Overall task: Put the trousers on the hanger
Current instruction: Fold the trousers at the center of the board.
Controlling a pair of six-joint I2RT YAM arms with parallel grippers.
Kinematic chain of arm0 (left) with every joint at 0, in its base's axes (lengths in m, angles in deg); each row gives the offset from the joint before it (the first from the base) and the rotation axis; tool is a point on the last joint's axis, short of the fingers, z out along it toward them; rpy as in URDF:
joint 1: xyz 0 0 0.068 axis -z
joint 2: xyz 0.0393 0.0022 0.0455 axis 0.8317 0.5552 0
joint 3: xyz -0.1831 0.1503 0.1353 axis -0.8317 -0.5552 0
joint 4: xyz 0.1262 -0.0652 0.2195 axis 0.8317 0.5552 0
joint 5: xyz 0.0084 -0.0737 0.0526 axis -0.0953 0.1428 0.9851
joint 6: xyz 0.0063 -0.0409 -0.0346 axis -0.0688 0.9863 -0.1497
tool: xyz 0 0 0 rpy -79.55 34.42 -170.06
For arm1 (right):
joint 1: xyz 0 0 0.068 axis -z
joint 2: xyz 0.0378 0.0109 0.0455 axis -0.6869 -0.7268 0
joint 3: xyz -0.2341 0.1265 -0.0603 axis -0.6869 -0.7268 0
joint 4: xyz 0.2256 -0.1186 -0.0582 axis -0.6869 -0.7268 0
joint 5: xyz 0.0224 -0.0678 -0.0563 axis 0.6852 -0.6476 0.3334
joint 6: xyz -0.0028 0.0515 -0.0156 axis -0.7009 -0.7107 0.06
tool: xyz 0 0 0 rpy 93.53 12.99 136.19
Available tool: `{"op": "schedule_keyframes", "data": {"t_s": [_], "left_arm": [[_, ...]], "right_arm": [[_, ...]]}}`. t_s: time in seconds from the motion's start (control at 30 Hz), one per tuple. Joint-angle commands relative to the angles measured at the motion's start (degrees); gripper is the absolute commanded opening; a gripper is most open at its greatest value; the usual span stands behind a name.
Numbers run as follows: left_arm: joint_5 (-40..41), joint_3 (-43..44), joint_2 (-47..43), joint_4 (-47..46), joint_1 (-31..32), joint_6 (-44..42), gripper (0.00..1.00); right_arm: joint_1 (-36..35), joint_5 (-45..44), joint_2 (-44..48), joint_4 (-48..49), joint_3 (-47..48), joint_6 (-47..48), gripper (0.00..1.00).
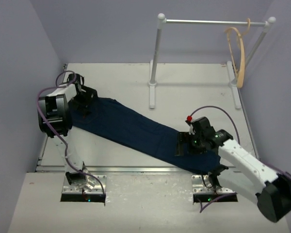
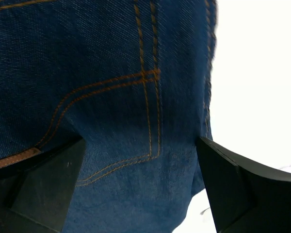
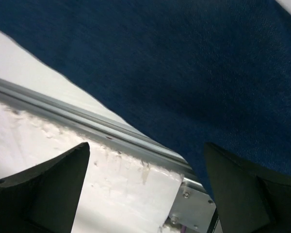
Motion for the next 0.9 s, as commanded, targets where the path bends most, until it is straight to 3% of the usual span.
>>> {"op": "schedule_keyframes", "data": {"t_s": [0.0, 0.13, 0.3, 0.43, 0.5, 0.6, 0.8, 0.87], "left_arm": [[10.2, 1.0, 4.6, 11.7, -4.2, 5.9, 1.0], [11.6, -4.4, 2.1, 9.8, -8.9, 9.9, 1.0], [13.4, -6.3, 1.1, 10.7, -9.3, 11.0, 1.0], [16.4, -9.1, -4.9, 10.9, -9.9, 11.4, 1.0], [18.0, -9.7, -8.0, 10.7, -10.2, 10.3, 1.0], [18.6, -9.7, -10.7, 12.1, -10.3, 9.2, 1.0], [14.8, -16.6, -22.0, 8.6, -10.0, 6.7, 1.0], [12.3, -18.6, -26.1, 5.3, -8.7, 3.8, 1.0]], "right_arm": [[-2.9, -6.9, -17.8, 13.5, 1.3, -4.0, 0.99], [-2.4, -12.1, -32.0, 14.9, 10.0, -1.1, 0.99], [-1.9, -11.9, -49.5, 10.7, 33.0, 8.7, 0.99], [-1.9, -8.3, -56.0, 10.0, 44.8, 16.9, 0.99], [-2.0, -7.7, -54.9, 8.0, 47.0, 16.4, 0.99], [-1.3, -9.7, -43.1, 11.3, 40.3, 14.6, 0.99], [7.3, -16.5, -25.7, 10.8, 26.0, 11.4, 0.99], [11.5, -13.8, -23.1, 11.0, 20.2, 12.3, 0.99]]}}
